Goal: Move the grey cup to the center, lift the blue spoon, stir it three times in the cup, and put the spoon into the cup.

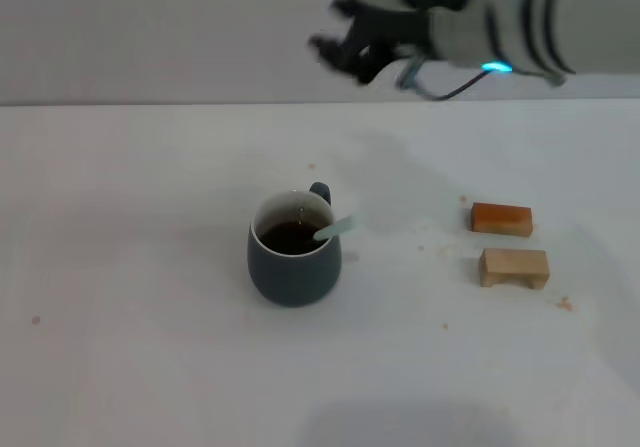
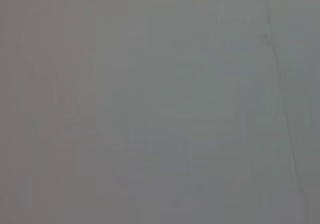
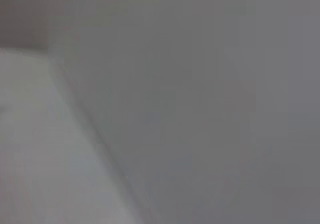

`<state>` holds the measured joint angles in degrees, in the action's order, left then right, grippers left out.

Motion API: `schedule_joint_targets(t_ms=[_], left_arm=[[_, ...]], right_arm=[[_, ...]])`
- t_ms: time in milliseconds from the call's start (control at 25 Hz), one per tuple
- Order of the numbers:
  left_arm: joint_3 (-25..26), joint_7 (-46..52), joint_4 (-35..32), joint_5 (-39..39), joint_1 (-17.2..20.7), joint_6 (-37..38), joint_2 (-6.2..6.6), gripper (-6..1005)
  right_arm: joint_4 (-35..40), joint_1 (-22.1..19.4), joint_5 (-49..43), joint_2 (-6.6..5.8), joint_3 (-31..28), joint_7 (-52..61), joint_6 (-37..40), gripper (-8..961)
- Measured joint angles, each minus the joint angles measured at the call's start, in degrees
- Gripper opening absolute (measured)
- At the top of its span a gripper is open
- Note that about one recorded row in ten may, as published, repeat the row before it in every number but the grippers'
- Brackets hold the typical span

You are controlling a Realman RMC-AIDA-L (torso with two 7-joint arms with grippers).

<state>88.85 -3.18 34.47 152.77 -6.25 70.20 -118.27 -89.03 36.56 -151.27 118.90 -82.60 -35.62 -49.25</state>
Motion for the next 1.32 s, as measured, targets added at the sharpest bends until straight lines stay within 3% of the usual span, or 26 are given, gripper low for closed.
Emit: schedule_joint_targets(t_ms=[80, 120, 160, 200, 240, 280, 320, 360, 400, 440, 480, 520, 560, 680, 720, 760, 800, 1000, 1040, 1120, 1320], left_arm=[[0.0, 0.0, -0.6, 0.0, -0.5, 0.0, 0.06, -2], [0.0, -0.2, -1.2, 0.1, -0.9, 0.0, 0.11, -2], [0.0, -0.2, -1.2, 0.1, -0.9, 0.0, 0.11, -2], [0.0, -0.2, -1.7, 0.2, -1.3, -0.1, 0.17, -2], [0.0, -0.2, -1.7, 0.2, -1.3, -0.1, 0.17, -2], [0.0, -0.2, -1.7, 0.2, -1.3, -0.3, 0.22, -2], [0.0, -0.2, -1.7, 0.2, -1.3, -0.3, 0.22, -2], [0.1, -0.2, -1.8, 0.3, -1.4, -1.0, 0.30, -2], [0.2, -0.3, -1.9, 0.3, -1.7, -1.5, 0.33, -2], [0.2, -0.3, -1.9, 0.3, -1.7, -1.5, 0.33, -2], [0.3, -0.4, -2.0, 0.3, -1.9, -1.7, 0.33, -2], [0.4, -0.4, -2.2, 0.3, -2.1, -1.9, 0.33, -2], [0.4, -0.4, -2.2, 0.3, -2.1, -1.9, 0.33, -2], [0.5, -0.5, -3.0, 0.3, -2.8, -2.1, 0.36, -2], [0.5, -0.6, -3.2, 0.4, -3.0, -2.1, 0.39, -2], [0.5, -0.6, -3.2, 0.4, -3.0, -2.1, 0.39, -2], [0.6, -0.7, -3.4, 0.4, -3.3, -2.2, 0.49, -2], [1.8, -0.7, -3.5, 0.4, -3.7, -2.9, 0.89, -2], [4.7, -0.7, -3.6, 0.4, -5.1, -5.4, 1.19, -2], [5.3, -0.8, -3.6, 0.4, -5.6, -6.5, 1.44, -2], [5.8, -0.8, -3.8, 0.4, -6.3, -8.3, 2.14, -2]], right_arm=[[-2.6, -5.3, -0.6, -0.05, 0.3, -0.9, 7.2, 410], [-4.2, -10.8, -0.8, -0.07, 0.2, -1.4, 13.7, 409], [-4.2, -10.8, -0.8, -0.07, 0.2, -1.4, 13.7, 409], [-4.8, -16.0, -0.5, -0.06, 0.1, -1.5, 20.2, 409], [-4.8, -16.0, -0.5, -0.06, 0.1, -1.5, 20.2, 409], [-4.8, -19.0, 0.1, -0.04, 0.2, -1.5, 24.5, 409], [-3.5, -25.2, 1.7, -0.04, 0.6, -1.5, 33.7, 409], [-3.5, -25.2, 1.7, -0.04, 0.6, -1.5, 33.7, 409], [-1.2, -30.2, 3.2, -0.07, 1.3, -1.5, 43.6, 409], [-1.2, -30.2, 3.2, -0.07, 1.3, -1.5, 43.6, 409], [0.5, -32.4, 3.7, -0.07, 1.7, -1.5, 48.4, 409], [4.3, -35.9, 5.1, -0.04, 2.7, -1.0, 58.4, 409], [4.3, -35.9, 5.1, -0.04, 2.7, -1.0, 58.4, 409], [11.4, -39.7, 7.5, -0.10, 5.2, 0.1, 73.3, 409], [16.4, -41.5, 8.2, 0.00, 6.2, 1.9, 82.1, 410], [16.4, -41.5, 8.2, 0.00, 6.2, 1.9, 82.1, 410], [19.6, -43.4, 8.4, 0.06, 6.4, 5.3, 87.9, 410], [24.4, -47.3, 10.4, 0.12, 5.2, 10.8, 95.7, 410], [25.3, -47.9, 11.8, 0.19, 4.8, 11.0, 97.1, 410], [27.6, -49.4, 17.3, 0.30, 3.7, 11.0, 100.9, 410], [31.0, -49.6, 21.3, 0.23, 2.9, 10.2, 103.8, 409]])
